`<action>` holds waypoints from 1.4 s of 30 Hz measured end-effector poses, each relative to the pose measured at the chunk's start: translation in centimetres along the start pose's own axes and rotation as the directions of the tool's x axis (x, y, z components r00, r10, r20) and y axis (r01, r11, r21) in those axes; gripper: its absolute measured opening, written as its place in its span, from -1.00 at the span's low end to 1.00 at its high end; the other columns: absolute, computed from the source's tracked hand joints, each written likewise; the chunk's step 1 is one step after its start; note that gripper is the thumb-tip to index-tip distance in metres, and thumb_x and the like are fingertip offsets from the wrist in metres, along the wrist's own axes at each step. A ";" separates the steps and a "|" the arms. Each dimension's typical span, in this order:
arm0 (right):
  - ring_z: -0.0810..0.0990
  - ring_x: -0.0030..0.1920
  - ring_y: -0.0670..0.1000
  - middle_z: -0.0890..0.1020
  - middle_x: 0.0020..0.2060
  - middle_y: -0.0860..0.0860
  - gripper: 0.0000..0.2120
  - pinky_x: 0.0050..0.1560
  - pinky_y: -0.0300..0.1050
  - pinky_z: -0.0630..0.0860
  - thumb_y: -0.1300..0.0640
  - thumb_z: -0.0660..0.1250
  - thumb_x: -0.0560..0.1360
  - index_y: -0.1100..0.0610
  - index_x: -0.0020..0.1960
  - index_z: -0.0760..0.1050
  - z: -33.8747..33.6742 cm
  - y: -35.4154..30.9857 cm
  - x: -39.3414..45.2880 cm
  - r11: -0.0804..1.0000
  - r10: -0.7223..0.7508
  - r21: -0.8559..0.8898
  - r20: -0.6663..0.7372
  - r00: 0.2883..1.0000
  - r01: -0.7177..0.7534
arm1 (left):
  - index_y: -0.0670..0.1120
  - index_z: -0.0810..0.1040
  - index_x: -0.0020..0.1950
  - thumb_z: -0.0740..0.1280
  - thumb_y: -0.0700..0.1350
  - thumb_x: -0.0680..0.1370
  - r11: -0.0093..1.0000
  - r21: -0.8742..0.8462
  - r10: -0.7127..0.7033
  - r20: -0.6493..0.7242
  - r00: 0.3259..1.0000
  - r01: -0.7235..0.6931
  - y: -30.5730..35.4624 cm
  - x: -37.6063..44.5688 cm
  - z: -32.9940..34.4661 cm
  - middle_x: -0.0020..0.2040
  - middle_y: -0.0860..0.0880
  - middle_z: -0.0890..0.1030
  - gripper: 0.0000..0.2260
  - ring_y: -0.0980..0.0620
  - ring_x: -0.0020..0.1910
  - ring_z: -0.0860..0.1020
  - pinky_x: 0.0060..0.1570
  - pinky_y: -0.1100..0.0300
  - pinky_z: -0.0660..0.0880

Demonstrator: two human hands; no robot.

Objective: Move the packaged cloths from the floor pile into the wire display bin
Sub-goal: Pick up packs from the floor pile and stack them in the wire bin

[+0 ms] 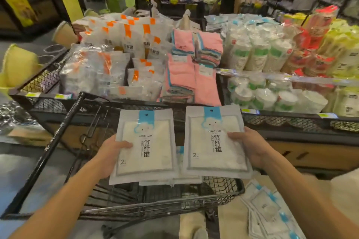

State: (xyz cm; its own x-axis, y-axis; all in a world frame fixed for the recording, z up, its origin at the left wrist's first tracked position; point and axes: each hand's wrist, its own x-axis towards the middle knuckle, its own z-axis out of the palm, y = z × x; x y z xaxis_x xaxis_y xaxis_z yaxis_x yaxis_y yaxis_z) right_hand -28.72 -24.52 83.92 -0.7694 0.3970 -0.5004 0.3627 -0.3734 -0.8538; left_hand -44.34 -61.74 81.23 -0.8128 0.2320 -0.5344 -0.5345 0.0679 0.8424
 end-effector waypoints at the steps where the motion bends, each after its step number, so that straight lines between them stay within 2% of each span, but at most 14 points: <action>1: 0.73 0.07 0.27 0.73 0.08 0.21 -0.65 -0.04 0.21 0.70 0.35 0.36 0.57 0.18 0.33 0.49 -0.1 0.4 1.2 1.000 0.019 0.005 0.000 1.000 -0.019 | -0.15 0.54 0.21 0.32 -0.41 0.54 1.000 0.007 -0.012 -0.009 1.000 0.012 -0.4 0.7 0.1 0.07 -0.25 0.72 -0.70 -0.31 0.02 0.69 -0.04 -0.21 0.63; 4: 0.74 0.07 0.25 0.74 0.09 0.19 -0.64 0.00 0.22 0.69 0.33 0.36 0.58 0.16 0.36 0.49 -0.7 1.5 5.1 0.998 0.060 -0.017 0.019 0.998 -0.059 | -0.17 0.51 0.27 0.33 -0.40 0.53 0.998 0.042 -0.041 -0.022 0.999 0.042 -1.3 2.8 0.7 0.11 -0.24 0.70 -0.67 -0.31 0.07 0.68 0.05 -0.29 0.61; 10: 0.75 0.04 0.21 0.75 0.06 0.17 -0.66 -0.02 0.15 0.69 0.35 0.36 0.58 0.19 0.34 0.50 -1.5 3.8 12.3 0.987 0.139 -0.077 0.008 0.990 -0.138 | -0.13 0.53 0.27 0.32 -0.42 0.53 0.994 0.049 -0.095 -0.070 0.993 0.098 -2.9 7.5 1.7 0.10 -0.20 0.71 -0.65 -0.27 0.06 0.69 -0.01 -0.17 0.63; 14: 0.74 0.06 0.21 0.74 0.08 0.15 -0.65 0.06 0.23 0.66 0.30 0.38 0.58 0.15 0.34 0.49 -1.5 6.0 16.8 0.973 0.206 -0.106 0.007 0.978 -0.204 | -0.09 0.53 0.18 0.36 -0.41 0.52 0.987 0.059 -0.139 -0.153 0.978 0.150 -5.4 12.1 2.1 0.04 -0.17 0.72 -0.68 -0.21 -0.05 0.72 -0.14 -0.12 0.64; 17: 0.75 0.05 0.19 0.75 0.08 0.13 -0.67 0.04 0.24 0.67 0.27 0.38 0.58 0.12 0.32 0.48 -1.1 8.6 20.2 0.959 0.256 -0.129 -0.003 0.967 -0.254 | -0.10 0.53 0.21 0.38 -0.39 0.53 0.977 0.089 -0.179 -0.157 0.971 0.194 -8.3 16.2 1.9 0.02 -0.14 0.73 -0.68 -0.17 -0.08 0.73 -0.21 -0.06 0.66; 22: 0.75 0.06 0.19 0.73 0.12 0.15 -0.67 0.06 0.25 0.68 0.28 0.37 0.59 0.16 0.34 0.47 -0.3 15.6 26.3 0.927 0.323 -0.183 -0.061 0.945 -0.328 | -0.11 0.51 0.33 0.40 -0.41 0.50 0.955 0.078 -0.271 -0.157 0.950 0.286 -15.7 24.9 -0.1 0.13 -0.18 0.71 -0.56 -0.25 0.06 0.70 -0.03 -0.16 0.64; 27: 0.73 0.02 0.19 0.71 0.06 0.16 -0.76 -0.03 0.12 0.70 0.31 0.42 0.56 0.19 0.20 0.51 1.5 23.5 31.9 0.892 0.364 -0.214 -0.180 0.914 -0.398 | -0.18 0.55 0.27 0.46 -0.38 0.50 0.927 0.157 -0.315 -0.168 0.934 0.341 -24.2 32.9 -1.3 0.10 -0.22 0.70 -0.64 -0.22 0.06 0.69 0.07 -0.13 0.63; 29: 0.71 0.02 0.18 0.71 0.07 0.16 -0.76 0.00 0.18 0.69 0.30 0.42 0.56 0.17 0.21 0.53 2.2 26.2 33.8 0.885 0.375 -0.217 -0.193 0.907 -0.412 | -0.21 0.56 0.23 0.50 -0.34 0.47 0.907 0.205 -0.339 -0.166 0.926 0.368 -26.7 35.3 -1.8 0.11 -0.27 0.67 -0.65 -0.20 0.05 0.69 0.07 -0.13 0.64; 31: 0.71 0.04 0.19 0.70 0.14 0.16 -0.66 0.11 0.24 0.66 0.30 0.44 0.55 0.17 0.30 0.52 2.7 29.2 35.7 0.885 0.386 -0.181 -0.231 0.893 -0.429 | -0.22 0.51 0.33 0.57 -0.17 0.43 0.883 0.295 -0.327 -0.172 0.929 0.365 -29.2 37.3 -1.9 0.23 -0.29 0.61 -0.49 -0.25 0.14 0.64 0.16 -0.09 0.61; 33: 0.70 0.00 0.14 0.71 0.06 0.08 -0.73 0.12 0.15 0.65 0.34 0.47 0.53 0.15 0.17 0.54 3.1 31.5 36.9 0.886 0.359 -0.194 -0.289 0.887 -0.422 | -0.16 0.44 0.36 0.52 -0.08 0.49 0.822 0.435 -0.281 -0.250 0.926 0.367 -30.5 38.3 -1.0 0.21 -0.20 0.57 -0.50 -0.17 0.05 0.61 0.02 0.13 0.61; 35: 0.68 0.03 0.15 0.70 0.02 0.07 -0.74 0.17 0.14 0.63 0.34 0.52 0.48 0.12 0.05 0.53 3.2 33.1 37.8 0.861 0.291 -0.290 -0.390 0.873 -0.417 | -0.18 0.43 0.30 0.45 -0.08 0.52 0.754 0.573 -0.147 -0.328 0.933 0.320 -30.9 38.4 0.3 0.16 -0.22 0.60 -0.58 -0.20 0.04 0.61 -0.02 0.02 0.58; 38: 0.67 0.03 0.15 0.69 0.01 0.05 -0.67 0.18 0.15 0.64 0.24 0.58 0.42 0.15 0.12 0.56 3.5 34.1 38.2 0.767 0.217 -0.452 -0.485 0.847 -0.455 | -0.22 0.36 0.33 0.44 -0.20 0.55 0.643 0.701 -0.037 -0.376 0.926 0.310 -31.2 38.3 1.5 0.21 -0.23 0.54 -0.58 -0.25 0.19 0.54 0.07 -0.03 0.45; 40: 0.63 0.07 0.15 0.65 0.09 0.08 -0.52 0.18 0.17 0.62 0.14 0.61 0.40 0.21 0.21 0.50 3.6 34.3 38.2 0.675 0.161 -0.563 -0.519 0.840 -0.477 | -0.21 0.33 0.42 0.46 -0.23 0.52 0.581 0.759 0.020 -0.373 0.928 0.293 -31.5 38.4 1.7 0.36 -0.23 0.44 -0.47 -0.27 0.35 0.44 0.25 -0.09 0.41; 42: 0.55 0.21 0.20 0.55 0.21 0.15 -0.32 0.25 0.23 0.55 0.03 0.63 0.37 0.26 0.30 0.36 3.8 34.2 38.4 0.579 0.082 -0.655 -0.545 0.835 -0.485 | -0.19 0.35 0.43 0.47 -0.25 0.49 0.483 0.842 0.094 -0.323 0.942 0.241 -31.8 38.8 1.6 0.40 -0.24 0.39 -0.45 -0.27 0.39 0.39 0.31 -0.16 0.40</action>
State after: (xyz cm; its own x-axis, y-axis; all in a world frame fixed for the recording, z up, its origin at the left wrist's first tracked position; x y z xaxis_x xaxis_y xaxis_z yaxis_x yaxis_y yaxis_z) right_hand -47.88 -25.26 36.04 -0.3257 0.7573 -0.5661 0.9277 0.1405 -0.3458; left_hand -58.49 -53.37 33.82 -0.8903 -0.0883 -0.4467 -0.2584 0.9058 0.3358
